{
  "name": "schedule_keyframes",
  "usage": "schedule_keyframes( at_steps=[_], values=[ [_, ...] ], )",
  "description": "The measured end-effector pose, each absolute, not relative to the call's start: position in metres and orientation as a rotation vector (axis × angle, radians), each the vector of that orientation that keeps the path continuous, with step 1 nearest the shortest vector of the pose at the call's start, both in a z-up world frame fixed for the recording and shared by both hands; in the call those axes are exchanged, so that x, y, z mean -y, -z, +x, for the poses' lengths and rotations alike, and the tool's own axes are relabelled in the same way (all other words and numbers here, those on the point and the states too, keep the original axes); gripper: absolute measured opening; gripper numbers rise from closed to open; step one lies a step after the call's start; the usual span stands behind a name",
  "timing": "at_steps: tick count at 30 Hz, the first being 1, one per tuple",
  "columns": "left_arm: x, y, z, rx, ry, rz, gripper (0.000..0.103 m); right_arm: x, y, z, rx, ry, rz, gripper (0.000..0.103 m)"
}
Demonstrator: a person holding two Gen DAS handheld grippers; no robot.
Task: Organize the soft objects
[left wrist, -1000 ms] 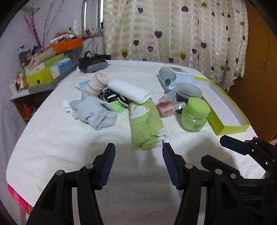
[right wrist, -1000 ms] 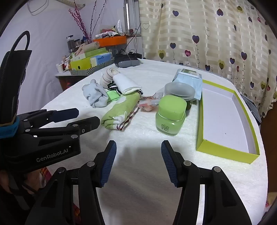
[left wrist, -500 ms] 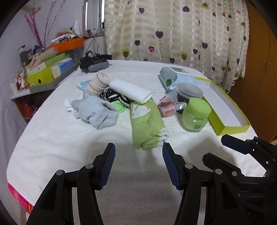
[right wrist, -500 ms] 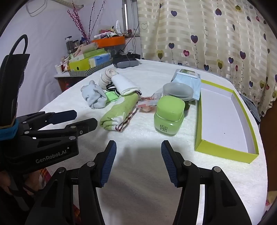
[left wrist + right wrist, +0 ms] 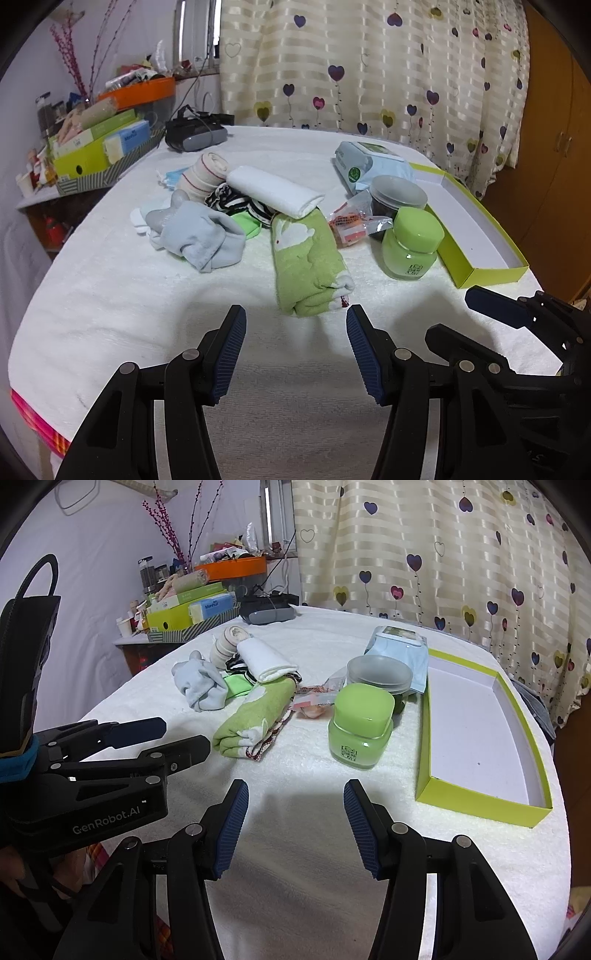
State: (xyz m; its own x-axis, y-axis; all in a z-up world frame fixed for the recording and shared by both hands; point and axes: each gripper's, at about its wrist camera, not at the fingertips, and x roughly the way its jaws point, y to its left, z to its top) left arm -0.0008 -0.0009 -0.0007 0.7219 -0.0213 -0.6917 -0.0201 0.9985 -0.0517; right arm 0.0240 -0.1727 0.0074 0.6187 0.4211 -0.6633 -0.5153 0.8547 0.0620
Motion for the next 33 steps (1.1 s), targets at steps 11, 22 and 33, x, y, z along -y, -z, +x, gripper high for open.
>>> schedule_keyframes(
  at_steps=[11, 22, 33],
  values=[
    [-0.008, 0.002, 0.0, -0.768, 0.027, -0.108, 0.056, 0.175, -0.006, 0.026, -0.724, -0.541, -0.139, 0.055],
    [-0.015, 0.001, -0.003, -0.75, 0.007, -0.115, 0.056, 0.173, -0.008, 0.025, -0.724, -0.542, -0.144, 0.055],
    [-0.021, -0.004, -0.006, -0.726, 0.006, -0.116, 0.056, 0.161, -0.015, 0.02, -0.716, -0.547, -0.159, 0.055]
  ],
)
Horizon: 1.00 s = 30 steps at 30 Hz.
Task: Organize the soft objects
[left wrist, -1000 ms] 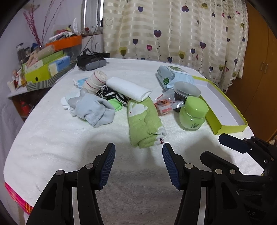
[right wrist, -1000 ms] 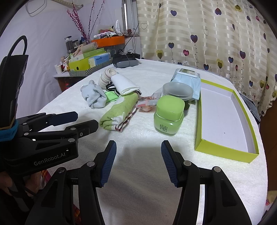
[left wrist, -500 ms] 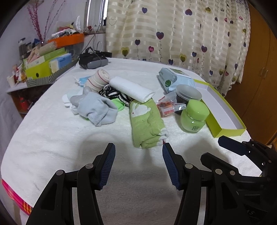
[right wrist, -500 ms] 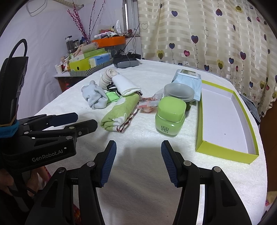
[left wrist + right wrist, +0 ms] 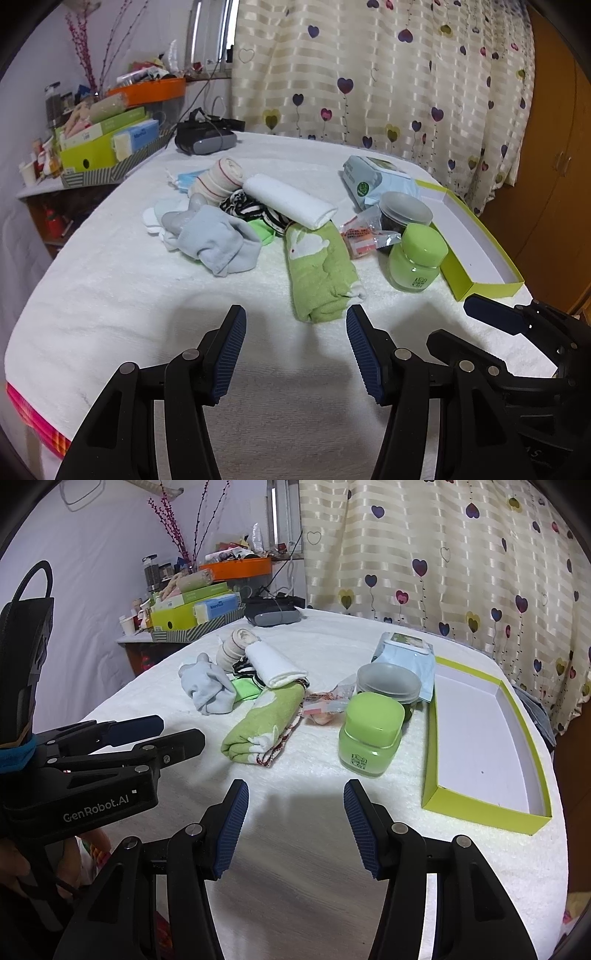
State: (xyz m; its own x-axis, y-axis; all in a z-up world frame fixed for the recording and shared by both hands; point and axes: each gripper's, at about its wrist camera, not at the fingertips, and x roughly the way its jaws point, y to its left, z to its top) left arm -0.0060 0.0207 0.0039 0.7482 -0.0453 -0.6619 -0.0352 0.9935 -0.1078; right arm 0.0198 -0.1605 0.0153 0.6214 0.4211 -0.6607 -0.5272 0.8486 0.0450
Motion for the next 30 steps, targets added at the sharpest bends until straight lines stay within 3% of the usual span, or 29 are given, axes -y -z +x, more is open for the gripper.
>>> schedule_keyframes(
  at_steps=[30],
  values=[
    [-0.072, -0.005, 0.002, -0.712, -0.061, -0.173, 0.056, 0.124, -0.026, 0.035, -0.728, -0.591, -0.19, 0.055]
  ],
)
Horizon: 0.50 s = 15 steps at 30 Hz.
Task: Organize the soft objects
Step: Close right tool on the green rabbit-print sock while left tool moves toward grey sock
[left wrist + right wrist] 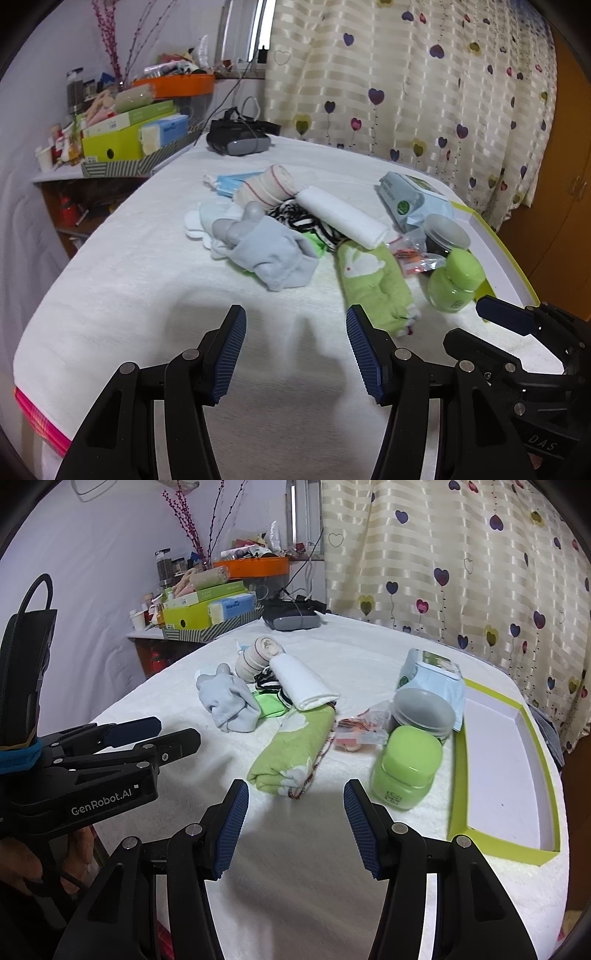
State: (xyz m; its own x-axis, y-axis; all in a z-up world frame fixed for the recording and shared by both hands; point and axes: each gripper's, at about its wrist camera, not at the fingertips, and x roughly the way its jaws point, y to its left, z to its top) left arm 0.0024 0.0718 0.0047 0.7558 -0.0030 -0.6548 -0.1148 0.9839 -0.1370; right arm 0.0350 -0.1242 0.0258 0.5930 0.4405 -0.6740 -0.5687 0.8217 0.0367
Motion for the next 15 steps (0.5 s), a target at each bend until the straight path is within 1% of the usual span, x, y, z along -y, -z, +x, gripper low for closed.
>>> schedule_keyframes(
  at_steps=[15],
  values=[
    [-0.109, 0.004, 0.026, -0.718, -0.073, -0.233, 0.056, 0.095, -0.012, 0.069, -0.791, -0.587, -0.184, 0.055]
  ],
)
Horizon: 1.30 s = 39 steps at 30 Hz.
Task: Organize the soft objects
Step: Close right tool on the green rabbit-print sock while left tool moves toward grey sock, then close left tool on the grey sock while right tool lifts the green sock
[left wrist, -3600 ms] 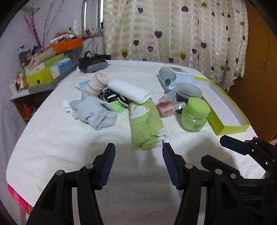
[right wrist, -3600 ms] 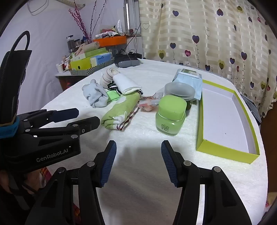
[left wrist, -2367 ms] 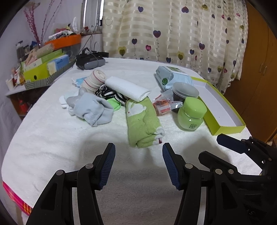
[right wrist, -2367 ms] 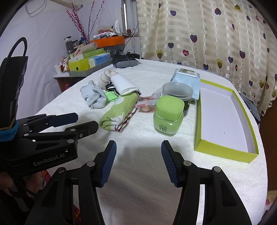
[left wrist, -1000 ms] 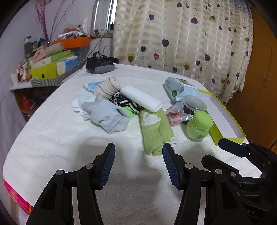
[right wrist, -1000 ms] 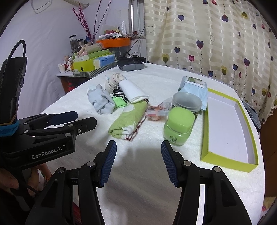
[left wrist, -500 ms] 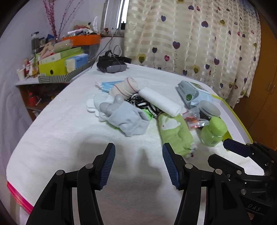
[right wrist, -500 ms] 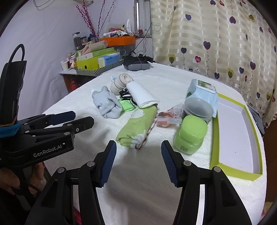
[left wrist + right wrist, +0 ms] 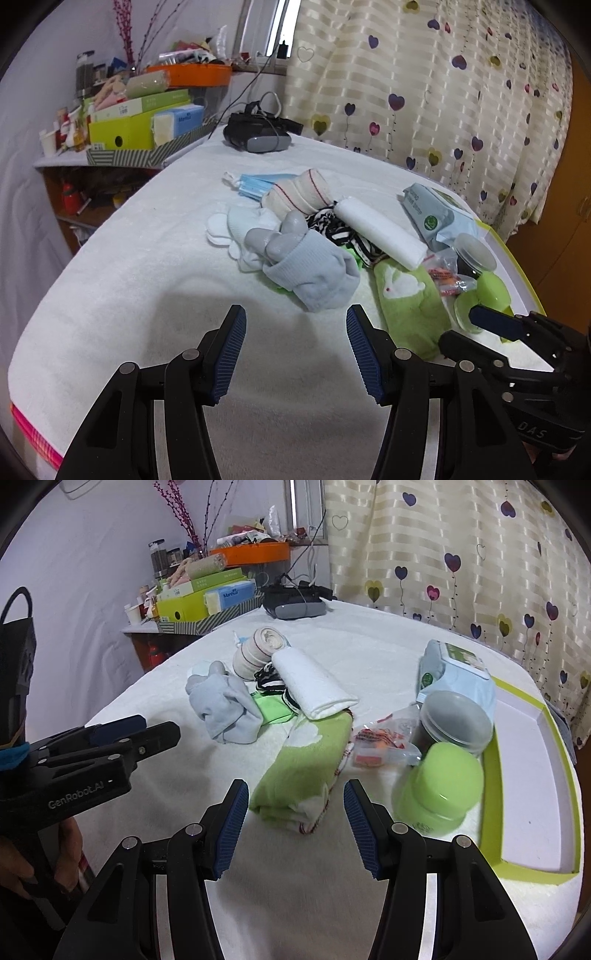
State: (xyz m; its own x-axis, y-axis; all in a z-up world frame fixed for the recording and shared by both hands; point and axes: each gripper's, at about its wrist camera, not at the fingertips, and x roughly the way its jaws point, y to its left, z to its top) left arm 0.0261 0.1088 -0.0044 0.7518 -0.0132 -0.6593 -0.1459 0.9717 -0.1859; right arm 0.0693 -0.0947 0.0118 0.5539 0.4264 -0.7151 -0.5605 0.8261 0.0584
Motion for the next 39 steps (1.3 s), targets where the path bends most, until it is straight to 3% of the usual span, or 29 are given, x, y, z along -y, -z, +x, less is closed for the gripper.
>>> schedule_keyframes(
  at_steps=[20, 25, 39],
  values=[
    [-0.124, 0.025, 0.072, -0.767, 0.024, -0.352, 0.056, 0.074, 0.015, 0.108, -0.904, -0.546, -0.165, 0.055],
    [-0.124, 0.03, 0.082, -0.781, 0.023, -0.389, 0.056, 0.076, 0.013, 0.105, -0.886, -0.56, -0.177, 0.038],
    [-0.11, 0.032, 0.11, -0.79, -0.023, -0.409, 0.056, 0.096, 0.011, 0.098, -0.867, -0.617, -0.16, 0.034]
  ],
)
